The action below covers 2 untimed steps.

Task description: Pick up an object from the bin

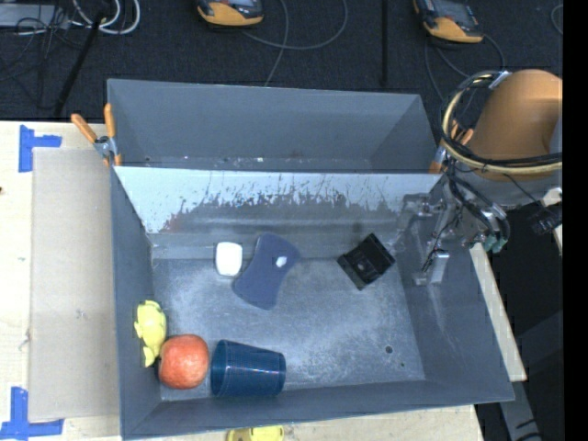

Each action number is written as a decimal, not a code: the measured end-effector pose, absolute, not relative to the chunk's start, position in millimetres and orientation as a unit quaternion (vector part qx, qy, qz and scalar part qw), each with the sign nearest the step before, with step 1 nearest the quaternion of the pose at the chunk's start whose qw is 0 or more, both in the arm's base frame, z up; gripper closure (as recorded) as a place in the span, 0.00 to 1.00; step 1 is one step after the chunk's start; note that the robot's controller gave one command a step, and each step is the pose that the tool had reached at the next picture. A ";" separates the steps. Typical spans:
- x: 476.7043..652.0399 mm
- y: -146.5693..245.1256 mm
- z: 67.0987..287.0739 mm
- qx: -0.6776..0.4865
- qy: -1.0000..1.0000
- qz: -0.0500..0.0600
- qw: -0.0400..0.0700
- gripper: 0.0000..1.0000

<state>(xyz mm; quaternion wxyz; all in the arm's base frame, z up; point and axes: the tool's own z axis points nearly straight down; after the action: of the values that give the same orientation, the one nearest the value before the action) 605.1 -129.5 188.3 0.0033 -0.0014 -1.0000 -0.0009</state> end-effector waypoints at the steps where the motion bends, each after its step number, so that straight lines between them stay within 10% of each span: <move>1: 606.5 -129.2 193.3 0.000 -1.000 0.000 0.000 0.00; 2: 598.5 -91.2 161.6 0.027 -1.000 0.001 -0.002 0.00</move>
Offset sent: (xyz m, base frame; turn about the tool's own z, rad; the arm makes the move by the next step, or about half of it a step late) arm -0.0141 0.0730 -0.0539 -0.1031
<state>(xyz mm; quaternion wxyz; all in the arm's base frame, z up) 598.5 -91.2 161.6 -0.0024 0.0266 -0.9996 0.0012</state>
